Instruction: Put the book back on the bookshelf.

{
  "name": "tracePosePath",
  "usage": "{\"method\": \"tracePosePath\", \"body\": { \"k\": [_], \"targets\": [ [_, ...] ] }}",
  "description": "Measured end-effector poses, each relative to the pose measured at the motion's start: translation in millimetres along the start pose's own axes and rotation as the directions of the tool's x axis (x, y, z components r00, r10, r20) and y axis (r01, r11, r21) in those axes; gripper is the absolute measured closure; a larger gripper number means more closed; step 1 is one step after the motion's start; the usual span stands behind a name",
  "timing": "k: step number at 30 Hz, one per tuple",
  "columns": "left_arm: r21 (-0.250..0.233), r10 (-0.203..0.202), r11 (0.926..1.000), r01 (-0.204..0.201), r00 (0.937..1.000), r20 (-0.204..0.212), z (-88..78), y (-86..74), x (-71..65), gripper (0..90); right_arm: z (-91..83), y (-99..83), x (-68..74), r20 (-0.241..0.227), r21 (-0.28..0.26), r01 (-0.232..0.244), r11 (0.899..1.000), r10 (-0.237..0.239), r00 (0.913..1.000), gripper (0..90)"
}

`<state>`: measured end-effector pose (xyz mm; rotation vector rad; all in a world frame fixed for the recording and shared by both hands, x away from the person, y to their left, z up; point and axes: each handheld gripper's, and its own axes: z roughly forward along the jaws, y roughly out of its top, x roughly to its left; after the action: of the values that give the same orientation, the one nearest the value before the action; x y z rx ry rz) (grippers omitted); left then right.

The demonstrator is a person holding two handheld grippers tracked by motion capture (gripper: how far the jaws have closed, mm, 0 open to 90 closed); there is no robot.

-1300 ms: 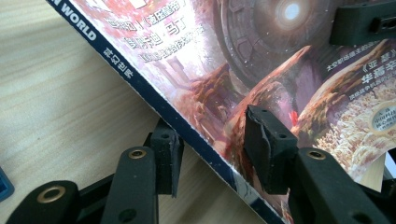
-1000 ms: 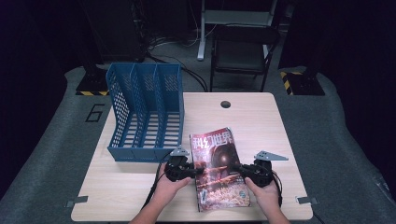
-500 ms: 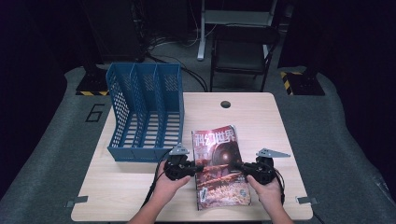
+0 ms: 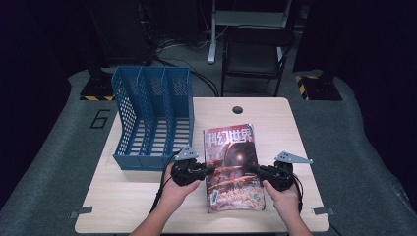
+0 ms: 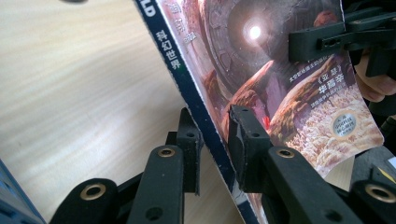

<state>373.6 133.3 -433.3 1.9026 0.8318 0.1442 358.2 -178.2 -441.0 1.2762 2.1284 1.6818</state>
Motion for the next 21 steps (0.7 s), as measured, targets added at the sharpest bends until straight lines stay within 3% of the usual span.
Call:
{"method": "tracePosePath", "body": {
  "k": [7,12,16,21],
  "targets": [
    [-0.045,0.002,0.999,-0.003,0.9999,-0.012,-5.1,10.3,-4.2,78.5,-5.0,9.1,6.8,0.013,-0.057,0.043,0.997,-0.042,0.999,86.3],
    [-0.072,0.01,0.9973,-0.011,0.9999,-0.014,-7.8,14.8,-8.4,82.7,-2.5,7.7,5.3,0.028,-0.033,0.041,0.999,-0.04,0.9988,84.7],
    [-0.076,0.078,0.9939,-0.08,0.9966,-0.025,-9.9,16.0,-11.2,83.9,2.0,6.2,5.7,0.042,-0.008,0.053,0.999,-0.053,0.9977,83.8],
    [-0.081,0.101,0.9914,-0.103,0.9944,-0.033,-9.5,14.7,-14.0,83.8,2.7,6.5,3.1,0.051,0.009,0.048,0.999,-0.048,0.9975,85.4]
  ]
}}
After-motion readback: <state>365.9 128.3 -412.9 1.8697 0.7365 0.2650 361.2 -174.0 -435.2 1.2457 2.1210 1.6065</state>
